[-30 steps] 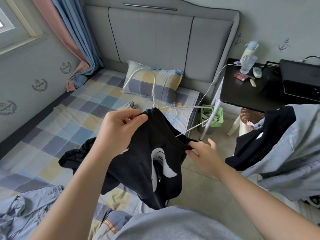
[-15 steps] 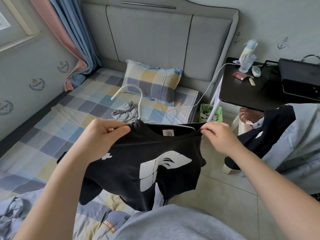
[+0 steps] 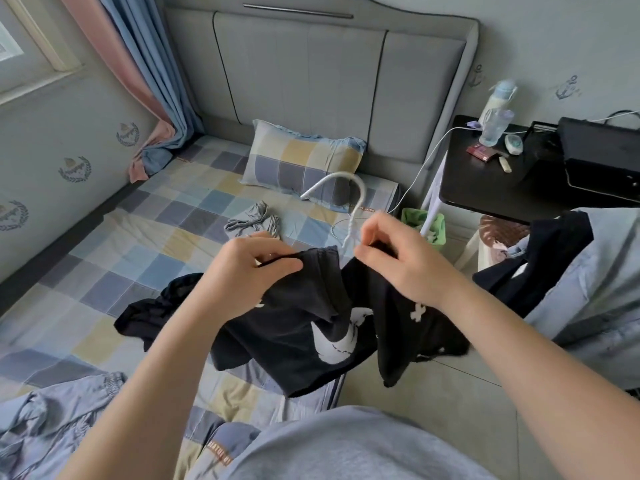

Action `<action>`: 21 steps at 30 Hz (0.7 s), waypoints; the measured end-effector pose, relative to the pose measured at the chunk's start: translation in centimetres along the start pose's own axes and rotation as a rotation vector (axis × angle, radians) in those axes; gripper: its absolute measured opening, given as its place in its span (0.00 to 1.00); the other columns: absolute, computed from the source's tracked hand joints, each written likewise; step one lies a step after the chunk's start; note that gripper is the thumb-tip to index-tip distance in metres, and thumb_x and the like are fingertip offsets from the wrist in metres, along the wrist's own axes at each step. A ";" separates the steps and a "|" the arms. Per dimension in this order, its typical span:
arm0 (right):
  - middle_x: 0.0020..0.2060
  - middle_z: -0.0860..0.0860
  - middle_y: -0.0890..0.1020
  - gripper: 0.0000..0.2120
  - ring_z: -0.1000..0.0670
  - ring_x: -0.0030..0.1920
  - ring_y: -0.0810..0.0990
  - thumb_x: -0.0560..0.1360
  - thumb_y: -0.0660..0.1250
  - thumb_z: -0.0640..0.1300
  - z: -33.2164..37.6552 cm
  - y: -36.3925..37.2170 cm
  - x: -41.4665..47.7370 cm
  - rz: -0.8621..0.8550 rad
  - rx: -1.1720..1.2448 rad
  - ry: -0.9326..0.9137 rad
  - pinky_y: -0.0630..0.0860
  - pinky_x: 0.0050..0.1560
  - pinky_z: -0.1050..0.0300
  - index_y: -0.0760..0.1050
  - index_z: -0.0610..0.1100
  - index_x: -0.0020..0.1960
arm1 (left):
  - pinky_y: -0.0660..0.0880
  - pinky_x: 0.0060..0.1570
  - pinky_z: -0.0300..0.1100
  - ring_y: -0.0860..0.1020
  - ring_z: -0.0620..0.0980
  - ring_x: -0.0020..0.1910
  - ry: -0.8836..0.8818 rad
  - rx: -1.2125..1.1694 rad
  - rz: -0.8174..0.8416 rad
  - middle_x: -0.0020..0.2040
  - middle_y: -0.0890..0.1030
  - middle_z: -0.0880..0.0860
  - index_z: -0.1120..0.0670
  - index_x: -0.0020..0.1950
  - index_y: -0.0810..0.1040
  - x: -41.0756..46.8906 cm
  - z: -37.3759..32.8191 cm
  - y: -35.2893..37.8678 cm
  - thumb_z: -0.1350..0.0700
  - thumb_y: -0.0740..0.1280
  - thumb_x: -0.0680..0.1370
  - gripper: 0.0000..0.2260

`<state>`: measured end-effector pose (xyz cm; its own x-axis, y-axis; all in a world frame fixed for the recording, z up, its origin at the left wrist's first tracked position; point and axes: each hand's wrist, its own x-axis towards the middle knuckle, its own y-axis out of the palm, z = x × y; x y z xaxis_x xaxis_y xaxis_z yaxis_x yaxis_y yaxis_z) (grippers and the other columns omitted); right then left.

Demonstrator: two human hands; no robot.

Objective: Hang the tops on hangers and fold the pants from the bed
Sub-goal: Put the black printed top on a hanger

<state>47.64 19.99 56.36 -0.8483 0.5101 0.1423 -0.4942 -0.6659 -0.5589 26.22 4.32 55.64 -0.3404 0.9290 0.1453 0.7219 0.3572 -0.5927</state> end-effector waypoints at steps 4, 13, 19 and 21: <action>0.29 0.58 0.69 0.06 0.58 0.32 0.67 0.75 0.73 0.52 -1.4 -2.3 -0.3 -0.079 0.042 0.052 0.66 0.37 0.67 0.77 0.54 0.42 | 0.69 0.38 0.29 0.75 0.43 0.36 -0.029 0.015 -0.014 0.40 0.80 0.47 0.32 0.42 0.83 -0.4 2.0 -1.6 0.54 0.75 0.75 0.14; 0.31 0.43 0.74 0.11 0.47 0.31 0.71 0.79 0.68 0.49 -0.5 -2.8 0.2 -0.056 -0.032 0.077 0.69 0.35 0.58 0.79 0.54 0.38 | 0.68 0.37 0.27 0.73 0.41 0.37 -0.066 -0.033 -0.145 0.37 0.75 0.44 0.42 0.39 0.84 -0.3 2.9 -0.6 0.59 0.78 0.72 0.11; 0.30 0.44 0.71 0.13 0.51 0.28 0.69 0.79 0.67 0.50 -0.6 -3.2 0.1 -0.061 0.031 0.085 0.68 0.31 0.63 0.79 0.52 0.36 | 0.71 0.36 0.29 0.73 0.40 0.40 -0.092 0.029 -0.203 0.41 0.75 0.50 0.48 0.42 0.83 -0.3 3.5 -0.8 0.60 0.77 0.72 0.07; 0.28 0.45 0.71 0.13 0.57 0.27 0.68 0.79 0.68 0.49 -0.8 -3.2 0.0 -0.080 0.031 0.087 0.66 0.31 0.68 0.79 0.50 0.36 | 0.75 0.38 0.37 0.74 0.45 0.39 -0.118 0.031 -0.168 0.42 0.76 0.50 0.47 0.43 0.84 -0.4 3.7 -1.0 0.59 0.77 0.73 0.07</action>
<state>49.38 22.54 57.45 -0.7867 0.6068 0.1139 -0.5668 -0.6366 -0.5229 23.38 3.27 53.22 -0.5240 0.8382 0.1511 0.6308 0.5011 -0.5925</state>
